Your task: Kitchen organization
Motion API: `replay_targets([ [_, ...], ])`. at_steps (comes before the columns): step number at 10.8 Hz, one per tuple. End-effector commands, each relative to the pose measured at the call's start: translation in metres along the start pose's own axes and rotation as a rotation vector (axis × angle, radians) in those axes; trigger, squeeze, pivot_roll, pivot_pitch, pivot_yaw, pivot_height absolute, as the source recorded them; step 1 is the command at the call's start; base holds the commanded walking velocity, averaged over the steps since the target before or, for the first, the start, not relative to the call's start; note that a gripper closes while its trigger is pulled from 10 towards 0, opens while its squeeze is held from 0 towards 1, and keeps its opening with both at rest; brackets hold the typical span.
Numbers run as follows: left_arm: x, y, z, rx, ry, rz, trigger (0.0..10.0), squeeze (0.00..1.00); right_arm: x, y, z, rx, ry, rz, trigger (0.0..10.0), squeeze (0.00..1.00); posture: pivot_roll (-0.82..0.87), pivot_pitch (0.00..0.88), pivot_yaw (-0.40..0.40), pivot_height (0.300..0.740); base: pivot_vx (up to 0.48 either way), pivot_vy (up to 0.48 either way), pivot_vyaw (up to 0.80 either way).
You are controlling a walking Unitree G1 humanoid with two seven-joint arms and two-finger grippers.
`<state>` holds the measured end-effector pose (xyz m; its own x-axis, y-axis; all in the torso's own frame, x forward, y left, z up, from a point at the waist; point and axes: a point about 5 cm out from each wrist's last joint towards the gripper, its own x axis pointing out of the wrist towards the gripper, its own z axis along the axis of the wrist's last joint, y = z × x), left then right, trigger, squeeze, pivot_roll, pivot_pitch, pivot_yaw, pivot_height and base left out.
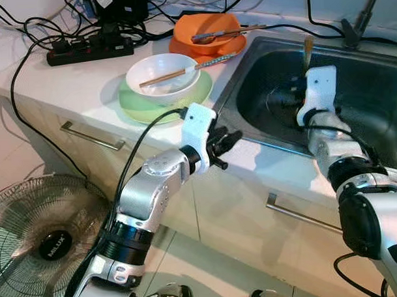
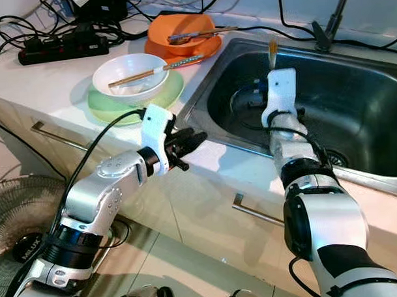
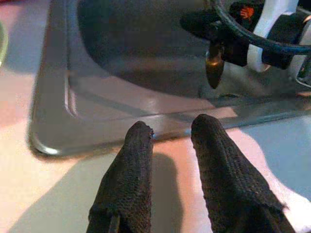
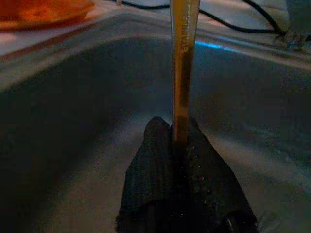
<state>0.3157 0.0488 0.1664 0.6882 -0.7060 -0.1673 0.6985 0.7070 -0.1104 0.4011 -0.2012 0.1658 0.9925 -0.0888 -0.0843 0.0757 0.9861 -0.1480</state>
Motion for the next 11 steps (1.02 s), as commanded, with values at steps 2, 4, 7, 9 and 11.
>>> replay_targets([
  [2,-0.002,-0.004,-0.006,0.022,0.044,-0.01,10.0,0.0,0.002,0.004,0.004,-0.008,0.009,0.001,10.0,0.0,0.09,0.063,0.06,0.74,0.0,0.0,0.0],
  [4,-0.004,-0.007,-0.009,0.019,0.061,-0.02,10.0,0.0,0.001,0.009,-0.002,-0.012,0.032,0.014,10.0,0.0,0.11,0.055,0.061,0.74,0.0,0.0,0.0],
  [7,-0.005,-0.009,-0.009,0.023,0.067,-0.025,10.0,0.0,-0.001,0.014,-0.007,-0.009,0.05,0.024,10.0,0.39,0.11,0.041,0.062,0.74,0.0,0.0,0.0],
  [9,-0.005,-0.01,-0.009,0.024,0.067,-0.03,10.0,0.0,-0.001,0.014,-0.007,-0.009,0.05,0.025,10.0,0.88,0.11,0.037,0.062,0.74,0.0,0.0,0.0],
  [11,-0.005,-0.01,-0.009,0.024,0.067,-0.032,10.0,0.0,-0.001,0.014,-0.009,-0.01,0.054,0.024,10.0,0.85,0.11,0.03,0.063,0.74,0.0,0.0,0.0],
])
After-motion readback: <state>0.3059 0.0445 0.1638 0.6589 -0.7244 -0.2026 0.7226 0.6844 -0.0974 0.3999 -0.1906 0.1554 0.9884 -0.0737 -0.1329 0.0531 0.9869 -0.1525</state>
